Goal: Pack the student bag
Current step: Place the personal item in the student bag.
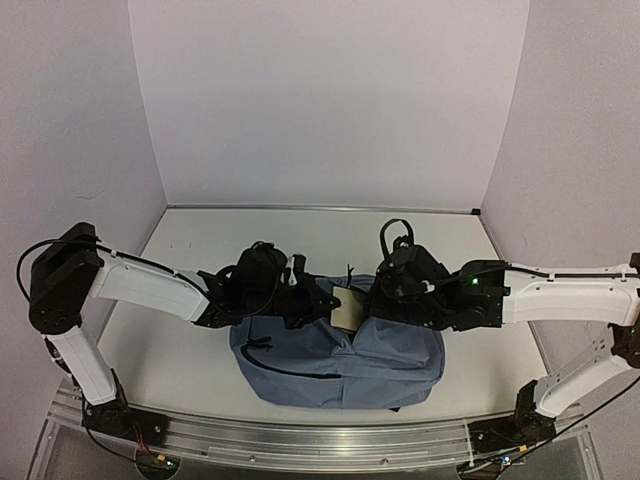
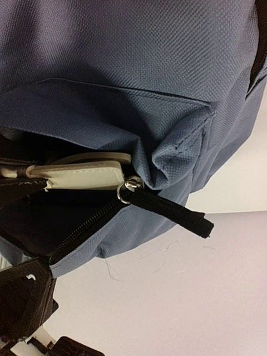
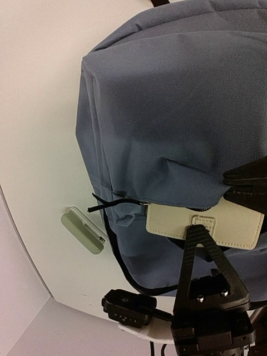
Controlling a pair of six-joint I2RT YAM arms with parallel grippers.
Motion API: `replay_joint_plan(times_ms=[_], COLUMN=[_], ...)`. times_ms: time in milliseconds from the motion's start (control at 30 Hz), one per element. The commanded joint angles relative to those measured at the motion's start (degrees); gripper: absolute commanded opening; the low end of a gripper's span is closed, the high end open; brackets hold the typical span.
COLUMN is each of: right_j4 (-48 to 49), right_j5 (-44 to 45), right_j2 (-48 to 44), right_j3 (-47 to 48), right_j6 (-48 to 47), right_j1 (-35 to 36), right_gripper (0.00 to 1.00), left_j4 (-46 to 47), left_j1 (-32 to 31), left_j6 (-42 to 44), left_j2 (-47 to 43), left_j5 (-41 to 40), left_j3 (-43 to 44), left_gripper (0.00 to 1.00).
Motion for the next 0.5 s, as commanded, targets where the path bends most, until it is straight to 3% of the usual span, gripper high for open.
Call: replay_joint_plan(times_ms=[0, 200, 333, 467], right_j4=[4.6, 4.8, 4.8, 4.8], right_j5=[0.5, 1.1, 1.3, 1.5], right_j2=[-0.6, -0.2, -0.6, -1.2], right_j3=[3.2, 3.8, 3.3, 2.7], right_j6=[0.1, -0.2, 0.0, 0.1], right_j1=[0.3, 0.3, 0.3, 0.3], right_gripper=[0.0, 0.0, 0.0, 0.0], left_j4=[0.0, -5.0, -8.9, -12.8], left_j1=[-2.8, -4.9, -5.2, -5.5], left_j6=[1.1, 3.2, 4.5, 5.6], left_j2=[2.7, 4.9, 3.0, -0.1], left_j5=[-4.3, -4.8, -7.1, -9.5], left_j3=[6.1, 10.4, 9.7, 8.1], left_gripper=[0.0, 0.02, 0.27, 0.42])
